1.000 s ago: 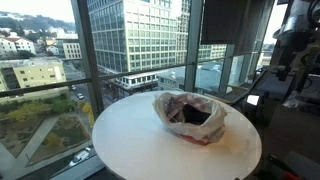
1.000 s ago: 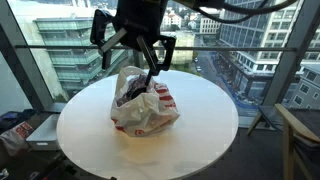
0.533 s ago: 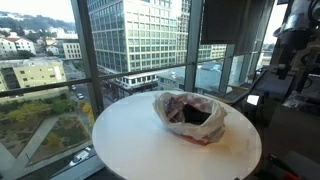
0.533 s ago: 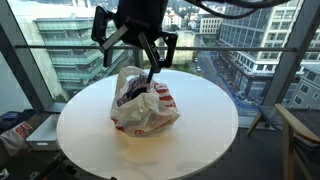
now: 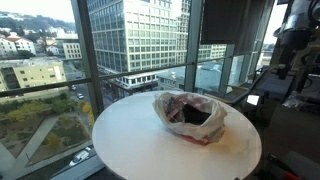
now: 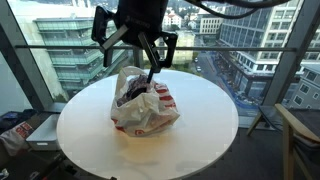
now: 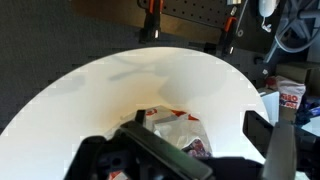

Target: Remove the bowl, clothing, eraser and torch from the plastic bag.

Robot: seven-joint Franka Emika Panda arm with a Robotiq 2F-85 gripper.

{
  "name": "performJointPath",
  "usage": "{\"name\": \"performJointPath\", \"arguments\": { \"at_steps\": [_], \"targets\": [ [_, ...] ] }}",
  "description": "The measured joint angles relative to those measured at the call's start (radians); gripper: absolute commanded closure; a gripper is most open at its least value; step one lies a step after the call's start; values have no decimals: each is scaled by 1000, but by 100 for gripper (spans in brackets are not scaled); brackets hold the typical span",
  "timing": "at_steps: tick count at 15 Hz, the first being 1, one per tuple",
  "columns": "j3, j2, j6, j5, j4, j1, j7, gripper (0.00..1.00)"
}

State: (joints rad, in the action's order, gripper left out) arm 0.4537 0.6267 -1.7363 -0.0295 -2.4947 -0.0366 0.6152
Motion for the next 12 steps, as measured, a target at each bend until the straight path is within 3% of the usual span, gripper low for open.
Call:
{"name": "performJointPath", "arguments": {
  "at_steps": [5, 8, 12],
  "targets": [
    [-38, -11, -57, 33, -46, -1, 0, 0],
    [-146, -25, -252, 97, -141, 43, -7, 0],
    [-298, -86, -541, 173, -197, 163, -63, 0]
  ]
}}
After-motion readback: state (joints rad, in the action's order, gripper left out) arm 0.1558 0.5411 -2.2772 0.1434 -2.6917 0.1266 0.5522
